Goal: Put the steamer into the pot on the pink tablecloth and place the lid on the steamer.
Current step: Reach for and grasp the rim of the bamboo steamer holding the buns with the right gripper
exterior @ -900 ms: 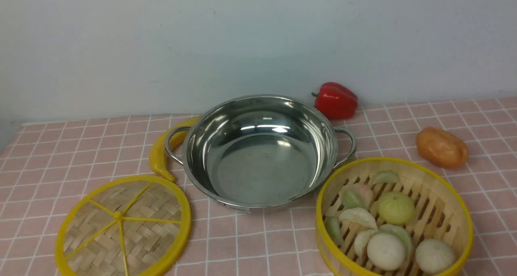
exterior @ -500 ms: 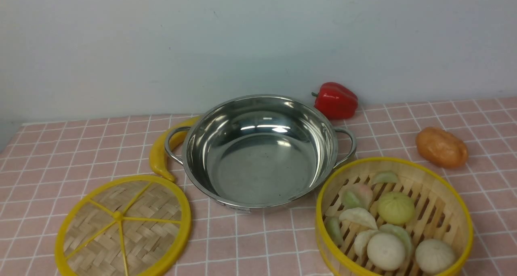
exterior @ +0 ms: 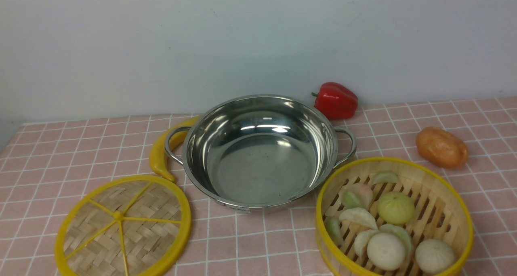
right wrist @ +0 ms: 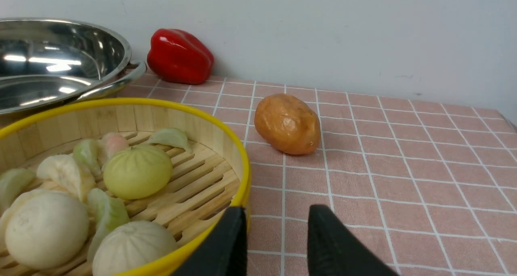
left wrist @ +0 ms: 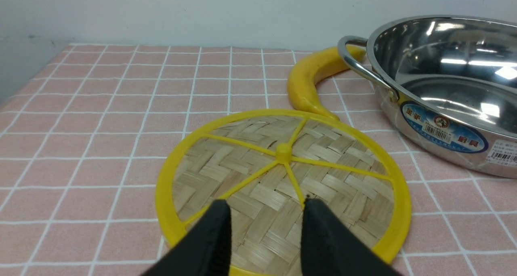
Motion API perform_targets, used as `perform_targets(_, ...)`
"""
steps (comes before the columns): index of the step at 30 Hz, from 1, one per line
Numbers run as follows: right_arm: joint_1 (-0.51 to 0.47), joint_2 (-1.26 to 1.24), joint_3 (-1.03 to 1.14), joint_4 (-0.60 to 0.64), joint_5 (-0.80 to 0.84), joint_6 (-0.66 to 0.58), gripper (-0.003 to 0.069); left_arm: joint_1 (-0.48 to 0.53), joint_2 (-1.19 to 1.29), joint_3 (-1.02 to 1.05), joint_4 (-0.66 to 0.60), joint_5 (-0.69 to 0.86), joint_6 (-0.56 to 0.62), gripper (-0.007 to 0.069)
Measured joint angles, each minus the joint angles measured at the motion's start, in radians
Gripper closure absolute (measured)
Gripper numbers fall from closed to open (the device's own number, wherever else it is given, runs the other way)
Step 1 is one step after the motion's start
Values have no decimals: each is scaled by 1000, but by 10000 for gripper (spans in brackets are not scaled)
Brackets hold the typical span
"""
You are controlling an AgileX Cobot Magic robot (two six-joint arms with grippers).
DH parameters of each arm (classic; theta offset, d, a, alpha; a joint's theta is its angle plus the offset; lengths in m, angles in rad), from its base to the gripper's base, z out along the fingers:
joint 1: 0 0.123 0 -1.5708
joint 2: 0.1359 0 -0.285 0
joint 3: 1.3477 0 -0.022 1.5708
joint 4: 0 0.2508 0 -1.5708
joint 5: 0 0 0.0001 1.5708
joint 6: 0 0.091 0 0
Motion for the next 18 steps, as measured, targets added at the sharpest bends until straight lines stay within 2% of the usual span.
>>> perform_targets(5, 0, 0, 0, 3, -4, 0, 419, 0, 0, 0, -1, -2, 0, 382)
perform_targets(8, 0, 0, 1, 71, -59, 22, 419, 0, 0, 1, -36, -57, -12, 382)
perform_targets(13, 0, 0, 1, 396, -328, 111, 419, 0, 0, 2, -178, -373, -74, 382)
perform_targets(14, 0, 0, 1, 396, -328, 114, 419, 0, 0, 2, -183, -390, -76, 382)
perform_targets(15, 0, 0, 1, 475, -404, 125, 419, 0, 0, 2, -209, -479, -83, 382)
perform_targets(18, 0, 0, 1, 606, -559, 129, 419, 0, 0, 2, -230, -625, -88, 382)
